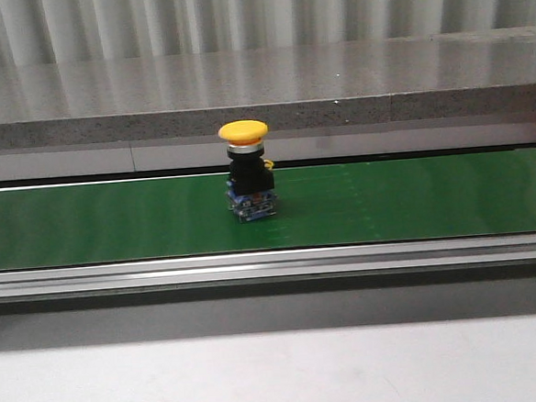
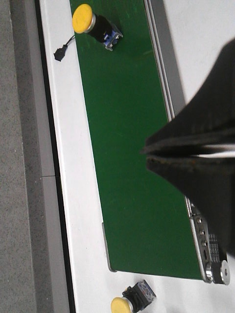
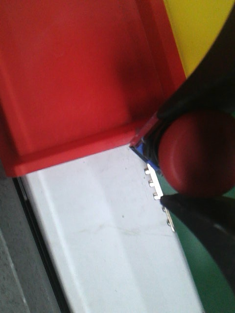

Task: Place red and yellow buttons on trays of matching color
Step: 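Lift the red button with the right gripper and drop it in the red tray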

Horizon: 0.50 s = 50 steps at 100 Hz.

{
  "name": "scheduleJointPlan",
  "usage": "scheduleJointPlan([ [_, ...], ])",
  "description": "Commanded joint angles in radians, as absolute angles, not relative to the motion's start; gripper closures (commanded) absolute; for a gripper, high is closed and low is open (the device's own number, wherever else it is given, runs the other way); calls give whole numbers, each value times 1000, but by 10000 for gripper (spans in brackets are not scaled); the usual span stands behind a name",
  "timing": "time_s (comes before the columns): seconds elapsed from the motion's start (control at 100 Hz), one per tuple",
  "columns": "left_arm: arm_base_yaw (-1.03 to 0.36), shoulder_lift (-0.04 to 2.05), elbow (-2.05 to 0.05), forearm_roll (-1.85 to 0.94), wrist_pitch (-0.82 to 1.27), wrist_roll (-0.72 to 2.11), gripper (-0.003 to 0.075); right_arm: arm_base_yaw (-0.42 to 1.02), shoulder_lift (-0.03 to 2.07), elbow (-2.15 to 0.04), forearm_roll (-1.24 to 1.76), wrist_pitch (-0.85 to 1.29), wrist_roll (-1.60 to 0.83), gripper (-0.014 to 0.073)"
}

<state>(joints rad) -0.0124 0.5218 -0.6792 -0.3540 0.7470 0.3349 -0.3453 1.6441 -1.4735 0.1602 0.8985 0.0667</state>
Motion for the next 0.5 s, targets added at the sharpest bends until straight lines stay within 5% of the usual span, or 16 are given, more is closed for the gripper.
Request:
scheduleJointPlan([
  [0.0, -20, 526, -706, -381, 689, 337, 740, -371, 1665, -1538, 166, 870, 100, 399],
  [0.49, -20, 526, -706, -381, 689, 337, 740, -401, 1898, -1585, 166, 634, 222, 399],
])
